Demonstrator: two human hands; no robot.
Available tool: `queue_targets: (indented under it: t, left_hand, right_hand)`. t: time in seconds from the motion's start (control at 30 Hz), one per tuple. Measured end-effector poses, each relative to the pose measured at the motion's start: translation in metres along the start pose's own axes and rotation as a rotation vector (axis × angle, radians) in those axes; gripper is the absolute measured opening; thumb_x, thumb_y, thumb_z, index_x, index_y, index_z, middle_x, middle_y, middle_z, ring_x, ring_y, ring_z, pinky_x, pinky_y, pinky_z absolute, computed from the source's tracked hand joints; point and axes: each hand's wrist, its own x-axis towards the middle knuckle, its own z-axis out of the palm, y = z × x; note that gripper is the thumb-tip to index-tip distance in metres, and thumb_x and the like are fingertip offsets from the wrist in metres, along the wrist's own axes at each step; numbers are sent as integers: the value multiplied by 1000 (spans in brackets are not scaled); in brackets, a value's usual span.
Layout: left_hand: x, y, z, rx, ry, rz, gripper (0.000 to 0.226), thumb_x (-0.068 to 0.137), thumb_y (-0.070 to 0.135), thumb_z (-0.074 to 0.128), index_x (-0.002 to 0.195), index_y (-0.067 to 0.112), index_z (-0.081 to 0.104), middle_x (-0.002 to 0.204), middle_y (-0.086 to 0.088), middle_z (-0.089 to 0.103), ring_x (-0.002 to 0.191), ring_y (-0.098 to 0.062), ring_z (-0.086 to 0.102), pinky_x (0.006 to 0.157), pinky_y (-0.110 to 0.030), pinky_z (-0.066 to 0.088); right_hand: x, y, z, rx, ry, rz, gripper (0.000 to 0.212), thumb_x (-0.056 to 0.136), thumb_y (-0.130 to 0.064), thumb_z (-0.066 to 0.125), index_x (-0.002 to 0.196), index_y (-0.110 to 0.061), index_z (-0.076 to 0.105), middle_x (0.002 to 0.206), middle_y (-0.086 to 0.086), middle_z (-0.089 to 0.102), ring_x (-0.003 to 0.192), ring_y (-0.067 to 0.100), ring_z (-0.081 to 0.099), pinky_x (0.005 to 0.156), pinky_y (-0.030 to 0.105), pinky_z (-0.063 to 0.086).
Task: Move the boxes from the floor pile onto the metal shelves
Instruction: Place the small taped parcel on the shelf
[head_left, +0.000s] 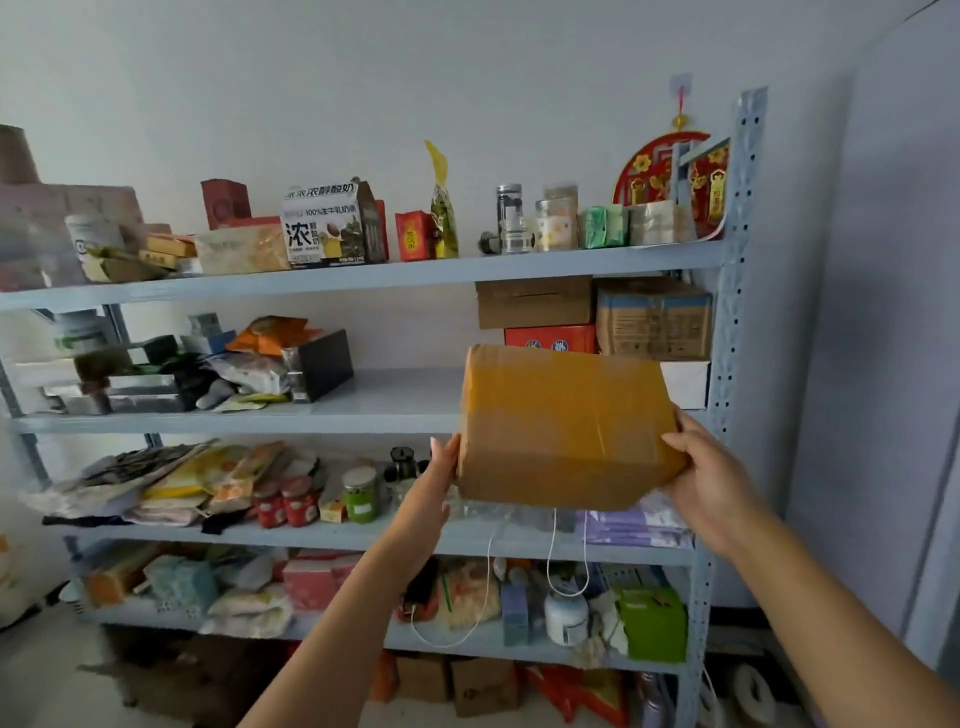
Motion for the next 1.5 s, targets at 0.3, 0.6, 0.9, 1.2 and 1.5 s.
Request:
queue_targets:
  t: [0.3,0.6,0.9,1.2,1.5]
  left_hand:
    - [202,-11,-81,118,-164,142,99,69,59,79,149,31,27,137,6,54,116,-13,61,79,-24,58]
    - [322,-56,-86,47,-109,144,77,82,33,77,145,31,33,131,5,57,115,-19,60,83,-37,61]
    - [399,-66,-64,75,-56,144,60,90,13,69,138,30,37,120,15,58,107,-5,58,76,-18,55]
    - [454,-95,-35,124,34,62,74,91,12,68,152,22,27,139,-1,49,132,-27,48,102,-56,47]
    - [485,-90,-18,191,61,55,70,93,1,61,151,21,27,148,-6,45,131,-28,49,96,-43,51]
  right_hand:
    - [178,59,51,-291,163,-74,72,88,17,45,147,-22,35,129,-9,61,120,14,58,99,41,50]
    - [272,99,49,-364,299,-62,67,87,16,51,140,-24,41,134,-6,59,122,10,57,103,42,48]
    - [344,117,21,-369,327,-64,56,95,-3,56,146,-22,40,130,-9,62,122,13,57,107,46,45]
    - [373,140,5,-882,644,-295,22,91,-12,65,112,-10,59,101,3,62,87,14,61,69,12,40]
    - [415,144,-2,-726,376,-41,32,93,-15,63,125,-16,59,115,-3,63,108,13,59,101,32,46]
